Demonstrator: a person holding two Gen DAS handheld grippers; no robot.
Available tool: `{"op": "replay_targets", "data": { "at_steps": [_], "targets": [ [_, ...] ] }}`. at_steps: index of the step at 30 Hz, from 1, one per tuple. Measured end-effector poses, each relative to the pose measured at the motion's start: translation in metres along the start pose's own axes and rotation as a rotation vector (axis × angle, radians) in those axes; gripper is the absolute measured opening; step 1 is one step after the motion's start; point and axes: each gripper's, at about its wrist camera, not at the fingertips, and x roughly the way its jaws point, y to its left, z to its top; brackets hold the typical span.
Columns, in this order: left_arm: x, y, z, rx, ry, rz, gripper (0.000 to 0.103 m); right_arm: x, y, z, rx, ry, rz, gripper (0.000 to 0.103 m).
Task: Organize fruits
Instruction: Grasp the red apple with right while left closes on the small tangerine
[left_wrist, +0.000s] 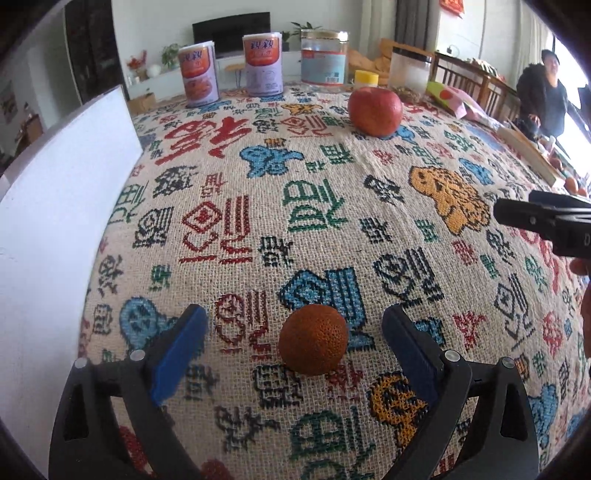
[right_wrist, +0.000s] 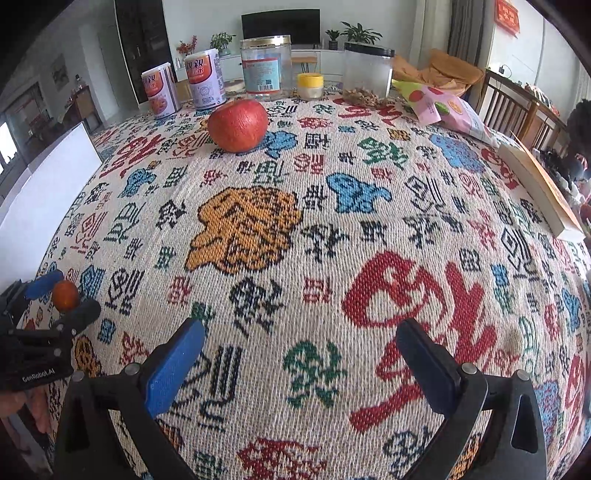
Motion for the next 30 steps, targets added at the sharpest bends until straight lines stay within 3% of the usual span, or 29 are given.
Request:
{"op": "replay_targets", "data": {
  "at_steps": [3, 7, 10, 12, 13, 17, 21, 25, 28, 29, 30],
  "targets": [
    [0.000, 0.001, 0.000, -0.001, 0.000, -0.002, 0.097, 0.028, 0.016, 0.055, -0.054, -0.032, 0.076, 0.103],
    [0.000, 0.002, 0.000, -0.005, 0.000, -0.002, 0.098, 0.071, 0.043, 0.117, -0.083, -0.078, 0.105, 0.103],
    [0.001, 0.003, -0.001, -0.008, -0.001, -0.003, 0.098, 0.108, 0.060, 0.149, -0.089, -0.022, 0.091, 0.101],
    [0.001, 0.003, -0.001, -0.008, -0.001, -0.004, 0.098, 0.122, 0.060, 0.157, -0.061, 0.015, 0.061, 0.067],
    [0.001, 0.004, -0.001, -0.009, -0.001, -0.004, 0.098, 0.121, 0.057, 0.158, -0.027, 0.008, 0.071, 0.067],
    [0.001, 0.004, -0.001, -0.008, -0.001, -0.003, 0.098, 0.087, 0.044, 0.127, 0.010, -0.006, 0.132, 0.067],
    [0.001, 0.004, 0.000, -0.006, -0.001, -0.001, 0.098, 0.023, 0.030, 0.059, 0.002, 0.015, 0.139, 0.067],
    [0.001, 0.003, 0.000, -0.003, 0.000, 0.004, 0.098, -0.030, 0.020, -0.016, 0.033, 0.022, 0.064, 0.067],
    [0.000, 0.002, 0.000, -0.003, 0.000, 0.005, 0.098, -0.026, 0.020, -0.056, 0.041, 0.034, -0.001, 0.068],
    [0.001, 0.002, 0.000, -0.003, 0.001, 0.005, 0.098, -0.022, 0.021, -0.065, 0.043, 0.004, -0.016, 0.073],
    [0.001, 0.001, 0.000, -0.003, 0.001, 0.006, 0.098, -0.025, 0.025, -0.072, 0.018, -0.068, -0.049, 0.097]
  ]
}}
